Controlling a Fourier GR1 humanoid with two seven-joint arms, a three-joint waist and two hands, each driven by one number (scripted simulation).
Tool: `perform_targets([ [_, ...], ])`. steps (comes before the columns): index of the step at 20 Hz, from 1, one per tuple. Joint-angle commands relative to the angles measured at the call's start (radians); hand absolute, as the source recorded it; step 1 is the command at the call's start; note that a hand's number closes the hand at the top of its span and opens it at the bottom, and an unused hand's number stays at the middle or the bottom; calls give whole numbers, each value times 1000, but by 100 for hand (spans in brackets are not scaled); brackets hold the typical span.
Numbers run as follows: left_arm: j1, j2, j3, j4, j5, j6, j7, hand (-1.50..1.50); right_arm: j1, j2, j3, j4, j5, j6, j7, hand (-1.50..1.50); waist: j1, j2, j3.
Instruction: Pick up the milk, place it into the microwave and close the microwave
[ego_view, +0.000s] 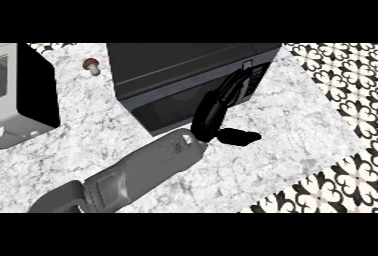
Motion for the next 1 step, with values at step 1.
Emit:
perform_targets([
  [1,-43,-1,31,174,32,46,129,-150,10,-5,-12,0,-10,-6,4,-150,12,18,0],
])
